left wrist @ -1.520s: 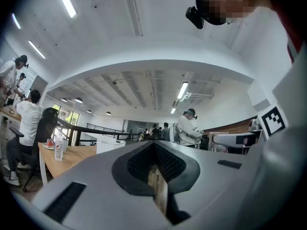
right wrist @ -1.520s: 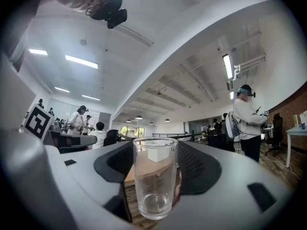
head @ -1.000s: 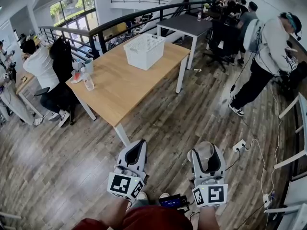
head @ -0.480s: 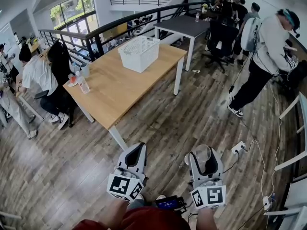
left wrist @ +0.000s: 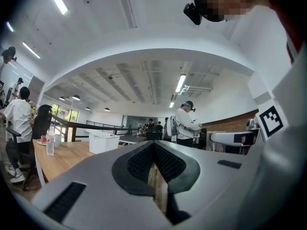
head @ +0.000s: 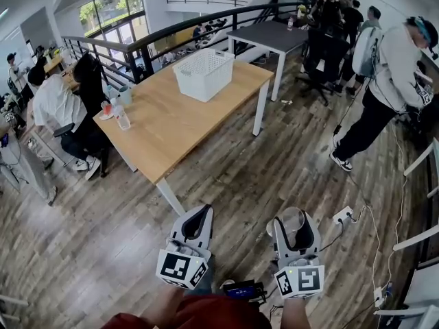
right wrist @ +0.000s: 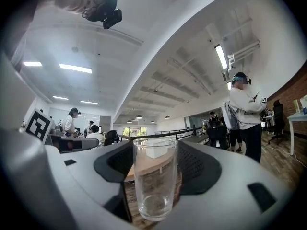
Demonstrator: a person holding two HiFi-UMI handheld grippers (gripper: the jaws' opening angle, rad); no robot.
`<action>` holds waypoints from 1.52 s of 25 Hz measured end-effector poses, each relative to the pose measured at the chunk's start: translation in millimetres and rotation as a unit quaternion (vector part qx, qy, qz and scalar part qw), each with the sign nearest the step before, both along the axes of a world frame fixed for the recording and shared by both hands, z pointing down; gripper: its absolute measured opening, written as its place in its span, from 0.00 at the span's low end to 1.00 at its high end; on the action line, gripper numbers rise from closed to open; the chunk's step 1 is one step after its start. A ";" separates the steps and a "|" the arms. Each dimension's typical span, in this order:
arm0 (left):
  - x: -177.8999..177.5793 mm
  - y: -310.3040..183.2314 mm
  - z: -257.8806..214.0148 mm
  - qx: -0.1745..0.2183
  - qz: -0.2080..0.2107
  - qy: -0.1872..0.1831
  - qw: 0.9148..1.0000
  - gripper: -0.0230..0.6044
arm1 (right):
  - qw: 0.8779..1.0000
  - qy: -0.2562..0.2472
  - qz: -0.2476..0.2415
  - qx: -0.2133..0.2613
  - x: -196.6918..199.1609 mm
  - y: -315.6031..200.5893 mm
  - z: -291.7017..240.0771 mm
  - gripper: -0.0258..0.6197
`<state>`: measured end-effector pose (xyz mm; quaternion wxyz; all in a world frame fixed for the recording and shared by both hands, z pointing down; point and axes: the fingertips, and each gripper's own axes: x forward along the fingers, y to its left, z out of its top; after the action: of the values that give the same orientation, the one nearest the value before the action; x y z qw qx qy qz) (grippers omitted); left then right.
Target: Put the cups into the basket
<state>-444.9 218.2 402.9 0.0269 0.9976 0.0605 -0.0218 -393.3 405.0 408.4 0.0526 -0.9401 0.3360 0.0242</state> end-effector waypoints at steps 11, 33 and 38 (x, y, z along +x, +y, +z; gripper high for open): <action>52.4 -32.6 4.5 -0.025 0.024 0.006 0.999 0.05 | 1.000 0.007 0.007 -0.019 39.1 -40.0 -3.1 0.47; 133.9 -166.2 4.9 -0.043 0.017 0.001 0.999 0.05 | 0.999 0.013 -0.007 -0.035 122.2 -180.3 -15.5 0.47; 147.5 -181.3 4.7 -0.048 0.029 0.001 0.998 0.05 | 0.999 0.014 0.005 -0.034 128.8 -194.1 -16.2 0.47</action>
<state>-297.4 36.9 407.6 0.0756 0.9929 0.0882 -0.0247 -264.5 210.9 392.2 0.0154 -0.9426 0.3325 0.0260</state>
